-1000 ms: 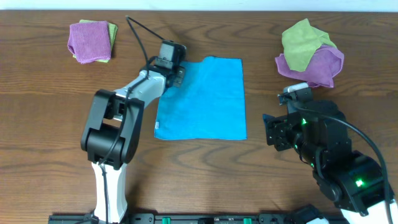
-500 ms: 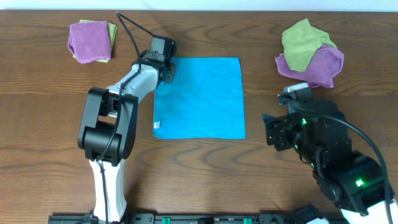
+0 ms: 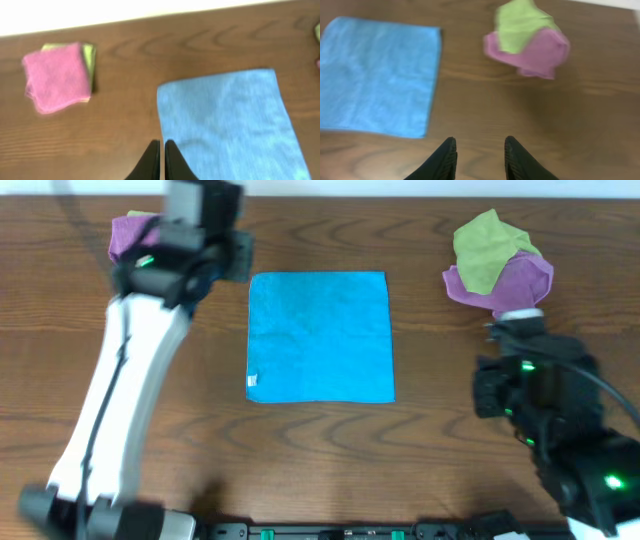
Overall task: Fold the cloth
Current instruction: 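Release the cloth and retract the left gripper toward the front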
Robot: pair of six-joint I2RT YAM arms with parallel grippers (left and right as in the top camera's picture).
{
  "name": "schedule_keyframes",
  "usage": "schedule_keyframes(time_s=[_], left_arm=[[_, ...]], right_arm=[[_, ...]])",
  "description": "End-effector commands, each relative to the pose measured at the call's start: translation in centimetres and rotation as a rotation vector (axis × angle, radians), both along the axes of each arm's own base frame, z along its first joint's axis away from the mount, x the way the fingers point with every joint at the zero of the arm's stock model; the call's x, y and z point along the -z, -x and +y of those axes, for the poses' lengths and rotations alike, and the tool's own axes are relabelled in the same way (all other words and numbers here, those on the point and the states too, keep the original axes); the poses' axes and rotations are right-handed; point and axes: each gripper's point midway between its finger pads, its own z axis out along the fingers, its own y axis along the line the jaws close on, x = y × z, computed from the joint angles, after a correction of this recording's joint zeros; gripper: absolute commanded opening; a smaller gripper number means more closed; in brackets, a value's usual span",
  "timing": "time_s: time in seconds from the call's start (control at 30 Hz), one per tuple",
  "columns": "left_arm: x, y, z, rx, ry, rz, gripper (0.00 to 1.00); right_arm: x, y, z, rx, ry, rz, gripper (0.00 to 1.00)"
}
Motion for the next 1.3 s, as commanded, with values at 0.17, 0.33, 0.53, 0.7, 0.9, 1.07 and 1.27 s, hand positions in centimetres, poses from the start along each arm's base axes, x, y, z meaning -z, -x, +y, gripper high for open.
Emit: schedule_keyframes(time_s=[0.17, 0.33, 0.53, 0.7, 0.9, 1.07, 1.27], left_arm=[[0.3, 12.2, 2.1, -0.099, 0.187, -0.085, 0.06], [6.4, 16.8, 4.2, -0.222, 0.268, -0.017, 0.06], [8.8, 16.7, 6.5, -0.181, 0.451, 0.068, 0.06], [10.9, 14.9, 6.3, -0.094, 0.611, 0.174, 0.06], [14.2, 15.5, 3.0, 0.049, 0.568, 0.346, 0.06], [14.5, 19.8, 1.2, 0.192, 0.59, 0.465, 0.06], [11.0, 21.7, -0.6, 0.289, 0.682, 0.49, 0.06]], right_arm=[[-1.1, 5.2, -0.2, -0.053, -0.16, -0.19, 0.62], [6.1, 3.3, 1.8, -0.109, -0.346, -0.007, 0.66], [6.1, 1.4, 1.1, -0.101, -0.444, 0.023, 0.71], [7.0, -0.2, 0.3, -0.101, -0.536, 0.078, 0.68], [6.4, 0.3, 2.7, -0.272, -0.492, 0.177, 0.72], [6.2, 1.6, 7.1, -0.479, -0.421, 0.216, 0.75], [3.4, 4.0, 10.1, -0.634, -0.384, 0.155, 0.75]])
